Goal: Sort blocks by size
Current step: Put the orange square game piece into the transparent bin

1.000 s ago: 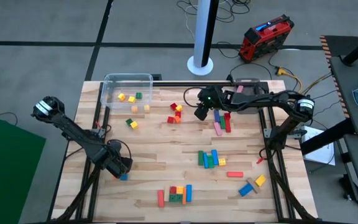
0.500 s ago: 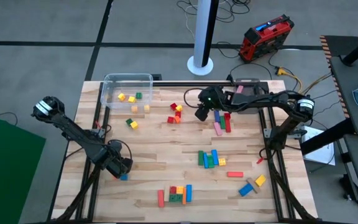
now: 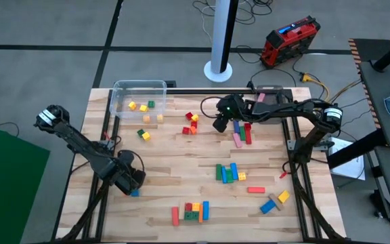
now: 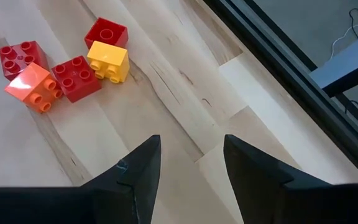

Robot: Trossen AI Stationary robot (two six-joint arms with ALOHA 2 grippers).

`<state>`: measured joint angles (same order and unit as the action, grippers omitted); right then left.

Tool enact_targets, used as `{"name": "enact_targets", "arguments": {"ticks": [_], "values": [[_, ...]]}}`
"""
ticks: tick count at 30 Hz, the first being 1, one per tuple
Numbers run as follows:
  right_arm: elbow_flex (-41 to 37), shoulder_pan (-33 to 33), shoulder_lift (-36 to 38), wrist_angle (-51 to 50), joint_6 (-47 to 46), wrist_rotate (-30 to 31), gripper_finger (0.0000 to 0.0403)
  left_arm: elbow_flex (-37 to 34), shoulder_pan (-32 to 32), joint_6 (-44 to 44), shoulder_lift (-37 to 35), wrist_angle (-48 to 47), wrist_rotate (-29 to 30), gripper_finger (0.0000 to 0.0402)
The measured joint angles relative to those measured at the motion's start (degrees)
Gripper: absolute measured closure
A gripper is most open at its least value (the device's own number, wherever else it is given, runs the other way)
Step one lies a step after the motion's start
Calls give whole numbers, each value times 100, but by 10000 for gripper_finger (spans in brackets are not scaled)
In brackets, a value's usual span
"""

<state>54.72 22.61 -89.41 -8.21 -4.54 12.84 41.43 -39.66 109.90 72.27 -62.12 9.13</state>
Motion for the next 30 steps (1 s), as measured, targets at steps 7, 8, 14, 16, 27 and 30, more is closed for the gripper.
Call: {"name": "enact_targets", "arguments": {"ticks": [7,8,14,16,27,30], "values": [[-11,0,0,7,0,0,248,736,78,-716,-3,-694,2165,319],[-11,1,0,15,1,0,250,831,119,-885,-4,-802,2586,319],[-11,0,0,129,2,0,246,1100,902,-2091,-73,-964,4878,319],[-11,0,0,175,2,0,243,1136,1486,-2579,-147,-1014,5065,319],[-12,-10,0,212,-251,-325,249,1642,5638,-6207,-369,-534,4482,318],[-19,-38,0,212,-279,-389,256,1681,6112,-6613,-361,-446,4231,312]]}}
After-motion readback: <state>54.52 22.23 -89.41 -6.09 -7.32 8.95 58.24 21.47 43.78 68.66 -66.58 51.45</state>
